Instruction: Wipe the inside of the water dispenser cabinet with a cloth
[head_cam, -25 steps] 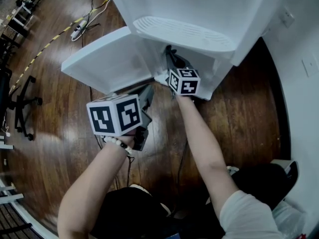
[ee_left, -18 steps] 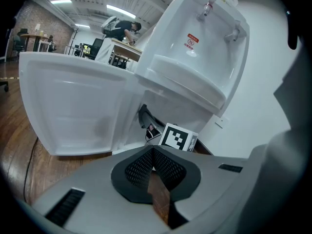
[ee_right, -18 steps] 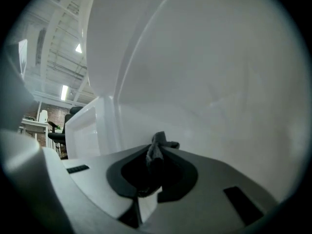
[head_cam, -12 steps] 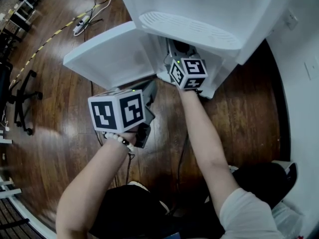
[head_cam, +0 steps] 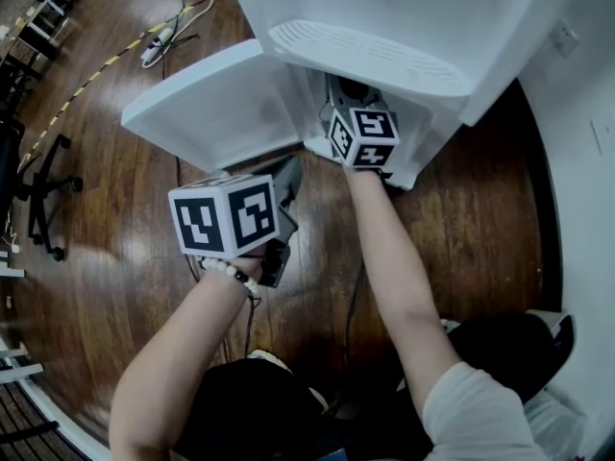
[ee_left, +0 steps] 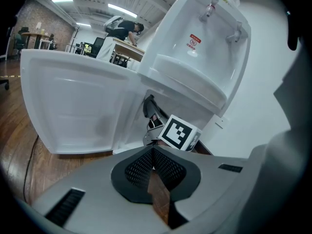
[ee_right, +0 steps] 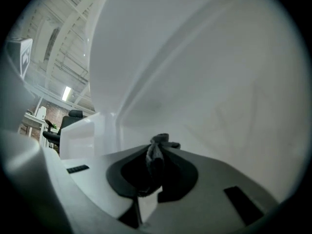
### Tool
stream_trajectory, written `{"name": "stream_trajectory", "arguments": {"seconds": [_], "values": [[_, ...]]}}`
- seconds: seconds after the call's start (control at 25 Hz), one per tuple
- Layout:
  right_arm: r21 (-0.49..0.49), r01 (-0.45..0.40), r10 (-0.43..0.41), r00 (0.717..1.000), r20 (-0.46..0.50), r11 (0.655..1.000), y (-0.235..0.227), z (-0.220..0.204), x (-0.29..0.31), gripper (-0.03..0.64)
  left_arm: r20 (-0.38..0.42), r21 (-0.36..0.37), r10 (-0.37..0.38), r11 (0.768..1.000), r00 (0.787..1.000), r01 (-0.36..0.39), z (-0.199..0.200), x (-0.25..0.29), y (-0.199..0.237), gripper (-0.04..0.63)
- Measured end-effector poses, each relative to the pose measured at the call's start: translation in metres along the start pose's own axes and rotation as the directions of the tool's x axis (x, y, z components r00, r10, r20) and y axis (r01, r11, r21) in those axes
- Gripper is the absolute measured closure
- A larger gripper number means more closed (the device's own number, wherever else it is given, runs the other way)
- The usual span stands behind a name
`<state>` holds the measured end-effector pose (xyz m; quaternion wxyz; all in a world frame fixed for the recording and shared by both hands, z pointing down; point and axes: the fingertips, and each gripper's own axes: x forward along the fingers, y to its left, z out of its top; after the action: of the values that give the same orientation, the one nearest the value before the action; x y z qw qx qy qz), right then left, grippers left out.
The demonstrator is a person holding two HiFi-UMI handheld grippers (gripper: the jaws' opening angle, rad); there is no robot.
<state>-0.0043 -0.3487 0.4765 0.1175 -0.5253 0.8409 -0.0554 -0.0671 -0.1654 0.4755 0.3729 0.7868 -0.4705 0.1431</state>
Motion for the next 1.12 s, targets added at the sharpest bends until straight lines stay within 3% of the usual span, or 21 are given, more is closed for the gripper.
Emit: {"name": "stream_trajectory", "arguments": {"seconds": [0.16,0.44,0.68,0.96,1.04,1.12], "values": [[0.060,0.047,-0.038,0.990,-0.138,0.997,-0.021,-0.054,0.002,0.578,-0.007,0.001,0.004,1.000,1.000,-0.004,-0.002,0.001,0.003,0.606],[0.142,0.084,-0.045,0.965,-0.257,0.986,-0.033,-0.114,0.004,0.580,-0.019,-0.002,0.009,1.000,1.000,-0.009,-0.006,0.001,0.006,0.606],[0.117,0.103,-0.057,0.935,-0.350,0.988,-0.036,-0.143,0.004,0.580,-0.022,-0.008,0.016,1.000,1.000,-0.016,-0.007,-0.001,0.012,0.606],[0.061,0.149,-0.098,0.856,-0.507,0.987,-0.049,-0.173,0.006,0.578,-0.031,-0.009,0.007,1.000,0.999,-0.008,-0.010,0.001,0.010,0.606],[0.047,0.134,-0.091,0.852,-0.515,0.990,-0.050,-0.176,0.007,0.578,-0.035,-0.011,0.006,1.000,0.999,-0.006,-0.012,0.000,0.011,0.606],[0.032,0.108,-0.078,0.866,-0.494,0.994,-0.049,-0.172,0.008,0.577,-0.028,-0.012,0.010,1.000,1.000,-0.010,-0.009,-0.001,0.012,0.606]]}}
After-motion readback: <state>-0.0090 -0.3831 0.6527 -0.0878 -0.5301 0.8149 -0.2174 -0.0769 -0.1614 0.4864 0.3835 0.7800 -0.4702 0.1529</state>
